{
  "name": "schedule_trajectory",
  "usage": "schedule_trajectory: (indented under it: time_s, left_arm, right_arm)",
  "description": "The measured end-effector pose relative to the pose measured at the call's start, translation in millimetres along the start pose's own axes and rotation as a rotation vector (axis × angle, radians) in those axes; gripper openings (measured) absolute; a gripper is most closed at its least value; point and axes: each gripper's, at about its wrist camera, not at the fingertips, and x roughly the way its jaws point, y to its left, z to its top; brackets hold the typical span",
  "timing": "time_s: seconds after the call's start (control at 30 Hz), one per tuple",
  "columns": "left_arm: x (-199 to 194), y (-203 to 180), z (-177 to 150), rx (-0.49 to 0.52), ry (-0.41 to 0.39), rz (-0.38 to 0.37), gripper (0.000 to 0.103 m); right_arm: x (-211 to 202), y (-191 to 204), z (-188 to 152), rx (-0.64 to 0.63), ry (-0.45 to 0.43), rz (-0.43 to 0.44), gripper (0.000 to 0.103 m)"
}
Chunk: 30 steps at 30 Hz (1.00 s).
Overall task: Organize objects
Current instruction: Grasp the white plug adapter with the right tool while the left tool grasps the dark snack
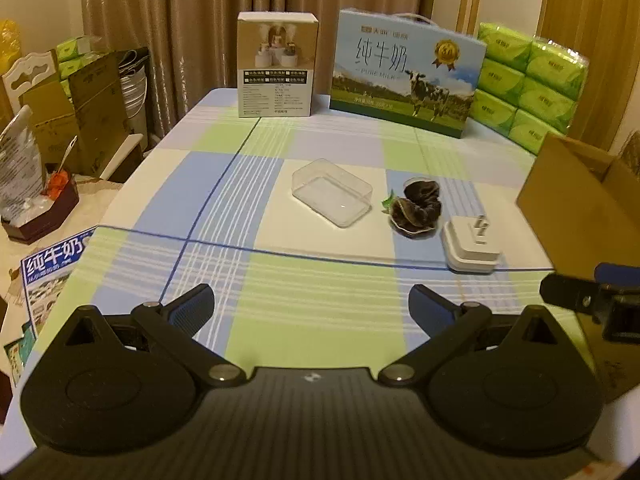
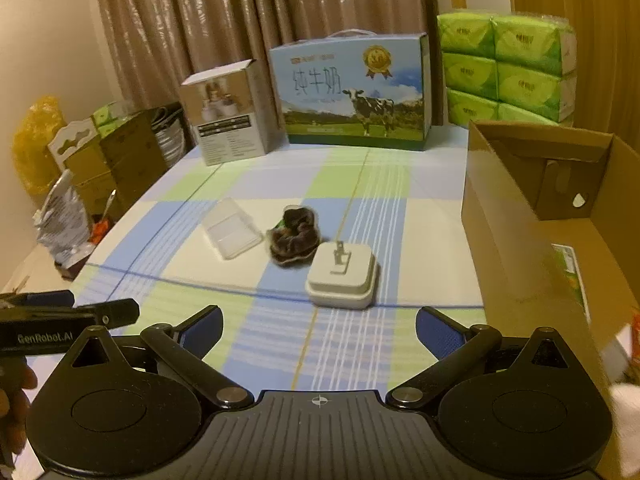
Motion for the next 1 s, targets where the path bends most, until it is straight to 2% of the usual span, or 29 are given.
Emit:
schedule_trajectory:
  time_s: [0.2,0.27,0.37,0.47,0.6,0.7,0.73,0.77,0.9,1.0]
  left_arm:
    - [39,1,10,-0.016,-0.016,-0.006,0.102]
    - [49,1,15,-0.013,-0.029,-0.01,0.101]
    - [64,-1,23,-0.004,-0.042,-0.008,0.1]
    - [81,0,27,-0.017,-0.01,-0.027,0.093]
    - [92,-3,27,0.009,0.004,-0.046,0.093]
    - [96,-5,27,0.005,0.01,-0.062,0.093]
    - [97,-6,27,0.009,0.009,-0.066,0.093]
    - [98,-8,27,0.013,0.005,-0.073,0.093]
    - [99,-16,30,0.032,-0.015,-0.113,0.092]
    - [104,-26,33,0.064,-0.027,-0.143,0.086]
  right_arm:
    - [43,-8,11,0.017,0.011,-0.007,0.099]
    - [58,-9,13,0.019,0.017,-0.014,0.093]
    - [78,-14,16,0.028,0.015,-0.021,0.09]
    - [97,-19,17,0.023,0.017,-0.052,0.086]
    - [118,-20,13,-0.01,0.039,-0.069,0.082]
    - [126,-19,9,-0.029,0.052,-0.068,0.074]
    - [127,-18,8,-0.048,0.046,-0.078,0.065]
    - [128,-16,8,-0.068,0.046,-0.089,0.064]
    - [122,-20,13,-0.065,0.038,-0.117,0.063]
    - [115,-27,16,-0.063,0.022,-0.146,0.063]
